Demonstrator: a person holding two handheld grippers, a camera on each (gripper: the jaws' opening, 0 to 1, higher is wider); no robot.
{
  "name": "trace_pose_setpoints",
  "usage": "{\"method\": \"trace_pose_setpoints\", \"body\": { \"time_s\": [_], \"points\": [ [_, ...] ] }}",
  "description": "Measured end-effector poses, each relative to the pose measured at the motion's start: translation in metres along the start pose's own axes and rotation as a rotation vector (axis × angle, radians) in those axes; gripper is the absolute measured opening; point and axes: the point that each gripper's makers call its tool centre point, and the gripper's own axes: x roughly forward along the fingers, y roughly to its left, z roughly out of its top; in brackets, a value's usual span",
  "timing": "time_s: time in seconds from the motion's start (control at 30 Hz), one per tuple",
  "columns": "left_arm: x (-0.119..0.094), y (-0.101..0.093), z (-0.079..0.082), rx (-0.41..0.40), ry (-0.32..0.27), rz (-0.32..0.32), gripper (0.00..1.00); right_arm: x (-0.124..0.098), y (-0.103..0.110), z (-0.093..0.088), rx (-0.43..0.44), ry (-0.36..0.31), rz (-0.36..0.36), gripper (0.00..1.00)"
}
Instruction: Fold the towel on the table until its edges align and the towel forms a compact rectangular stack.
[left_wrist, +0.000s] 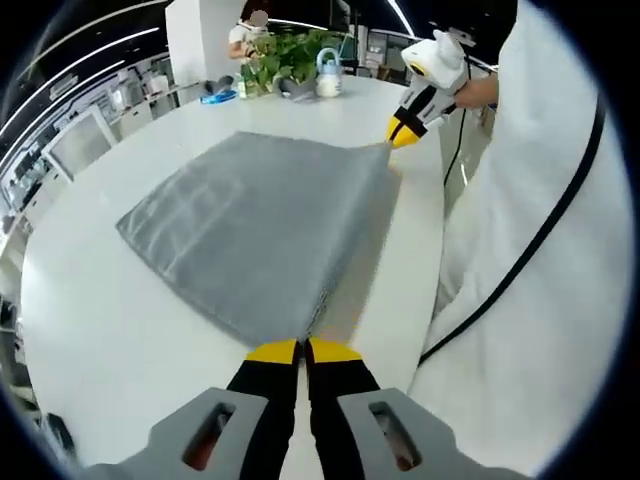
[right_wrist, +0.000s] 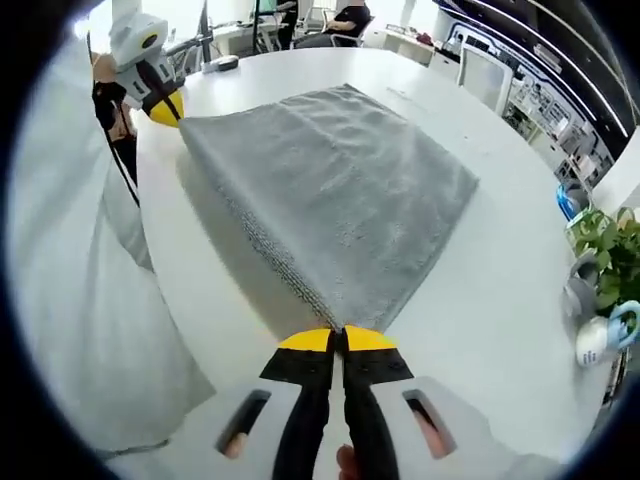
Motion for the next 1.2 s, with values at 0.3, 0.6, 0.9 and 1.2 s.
{"method": "trace_pose_setpoints", "body": {
  "time_s": [0.3, 0.6, 0.9, 1.2],
  "points": [
    [-0.025, 0.028, 0.036, 0.092, -0.038, 0.065, 0.03, -0.018, -0.022, 0.032, -0.029, -0.057, -0.041, 0.0],
    [-0.037, 0.058, 0.067, 0.186, -0.074, 0.122, 0.03, -0.033, -0.047, 0.06, -0.059, -0.107, -0.087, 0.0],
    [-0.046, 0.079, 0.091, 0.24, -0.091, 0.165, 0.03, -0.042, -0.065, 0.08, -0.103, -0.138, -0.126, 0.0],
    [-0.056, 0.104, 0.12, 0.268, -0.113, 0.233, 0.03, -0.051, -0.09, 0.105, -0.115, -0.187, -0.174, 0.0]
  ]
}}
